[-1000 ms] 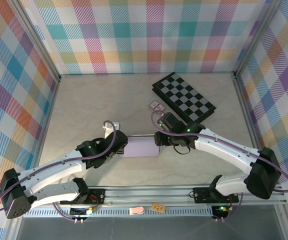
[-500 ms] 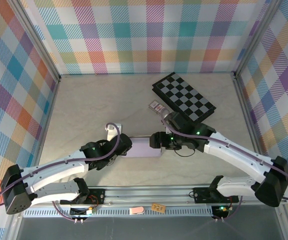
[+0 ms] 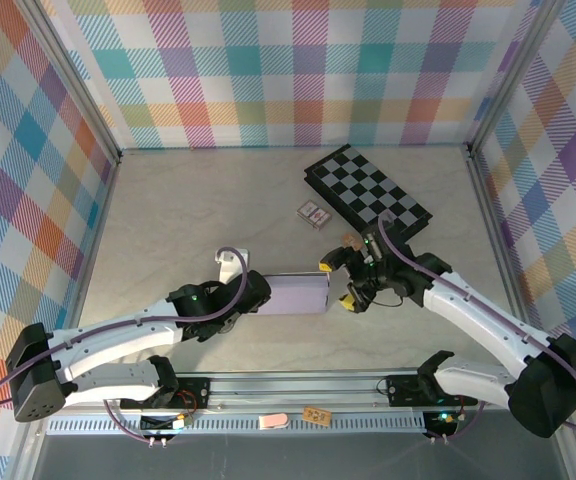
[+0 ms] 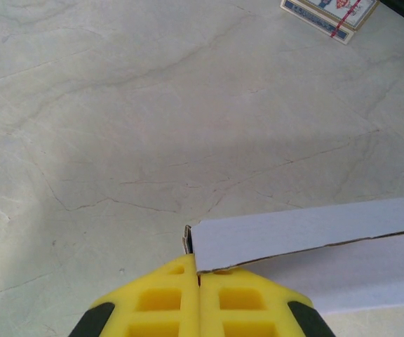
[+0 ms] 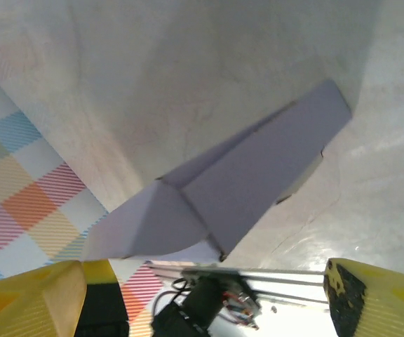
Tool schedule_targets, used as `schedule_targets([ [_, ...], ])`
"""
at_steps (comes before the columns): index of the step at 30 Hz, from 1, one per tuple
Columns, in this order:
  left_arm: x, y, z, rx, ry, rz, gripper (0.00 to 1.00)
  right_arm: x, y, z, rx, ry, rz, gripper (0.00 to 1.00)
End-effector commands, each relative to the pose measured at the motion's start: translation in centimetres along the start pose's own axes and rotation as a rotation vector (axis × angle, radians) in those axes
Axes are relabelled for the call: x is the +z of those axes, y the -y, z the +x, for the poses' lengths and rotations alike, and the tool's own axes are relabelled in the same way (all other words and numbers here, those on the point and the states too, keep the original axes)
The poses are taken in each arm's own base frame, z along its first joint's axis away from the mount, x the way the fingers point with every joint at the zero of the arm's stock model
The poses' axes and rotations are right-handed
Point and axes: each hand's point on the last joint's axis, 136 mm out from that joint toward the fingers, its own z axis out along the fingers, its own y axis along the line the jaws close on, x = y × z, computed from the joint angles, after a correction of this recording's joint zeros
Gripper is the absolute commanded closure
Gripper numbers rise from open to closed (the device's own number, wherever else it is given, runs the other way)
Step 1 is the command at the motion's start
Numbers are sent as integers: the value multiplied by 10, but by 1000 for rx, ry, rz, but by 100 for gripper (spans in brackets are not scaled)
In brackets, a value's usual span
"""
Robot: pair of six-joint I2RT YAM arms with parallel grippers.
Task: Fold the paper box
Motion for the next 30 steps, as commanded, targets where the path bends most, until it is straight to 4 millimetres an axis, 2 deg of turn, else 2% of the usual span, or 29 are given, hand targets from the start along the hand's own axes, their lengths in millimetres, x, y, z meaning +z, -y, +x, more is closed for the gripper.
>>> schedule_targets([
  [1, 6, -11, 56, 112, -209, -31, 100, -2, -23, 11, 133, -69, -104, 12],
  [8, 6, -11, 56, 113, -209, -33, 100, 16, -5, 2, 216, -69, -111, 17],
  [19, 4, -9, 58, 73, -220, -20, 100, 26, 21, -7, 227, -29, -90, 43],
  [21, 3, -9, 58, 48, -222, -13, 100, 28, 25, -8, 224, -25, -83, 51],
  [25, 0, -9, 60, 0, -224, 4, 100, 30, 31, -10, 204, -16, -64, 51],
  [27, -2, -9, 60, -20, -226, 14, 100, 33, 35, -11, 197, -13, -52, 58],
  [30, -3, -7, 61, -46, -231, 32, 100, 35, 39, -13, 185, -8, -43, 60],
])
